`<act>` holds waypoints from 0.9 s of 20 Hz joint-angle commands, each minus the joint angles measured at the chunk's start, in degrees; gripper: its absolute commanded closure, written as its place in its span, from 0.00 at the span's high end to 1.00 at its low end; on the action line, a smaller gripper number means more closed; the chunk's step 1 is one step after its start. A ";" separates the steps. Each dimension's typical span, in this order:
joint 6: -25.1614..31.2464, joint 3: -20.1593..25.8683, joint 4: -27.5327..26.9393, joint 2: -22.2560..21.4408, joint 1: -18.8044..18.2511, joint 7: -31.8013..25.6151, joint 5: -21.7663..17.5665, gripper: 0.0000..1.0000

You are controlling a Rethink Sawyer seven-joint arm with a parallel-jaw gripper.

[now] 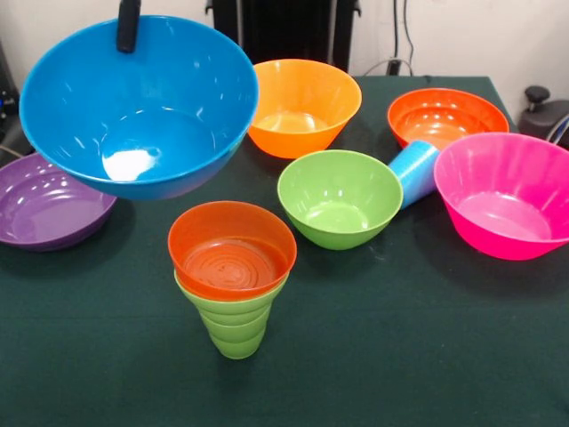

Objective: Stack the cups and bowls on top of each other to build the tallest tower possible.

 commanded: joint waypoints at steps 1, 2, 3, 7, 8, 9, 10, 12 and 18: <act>7.04 9.82 0.74 -4.31 -3.94 -14.83 -7.87 0.00; 5.80 9.90 1.64 -4.38 -3.34 -14.39 -8.21 0.00; 5.73 10.36 0.95 -4.05 -3.23 -13.88 -8.85 0.00; 3.18 12.78 -0.17 -3.01 -3.03 -12.00 -10.64 0.00; 2.89 13.56 -1.36 -2.30 -3.36 -11.53 -11.04 0.00; 2.60 13.97 -2.02 -1.91 -3.29 -10.83 -11.38 0.00; 1.69 14.31 -1.85 -1.87 -2.71 -9.93 -11.80 0.00; 0.80 14.66 -2.44 -1.53 -2.36 -8.94 -12.67 0.00; -0.87 15.75 -4.13 -0.13 -1.97 -5.74 -14.13 0.00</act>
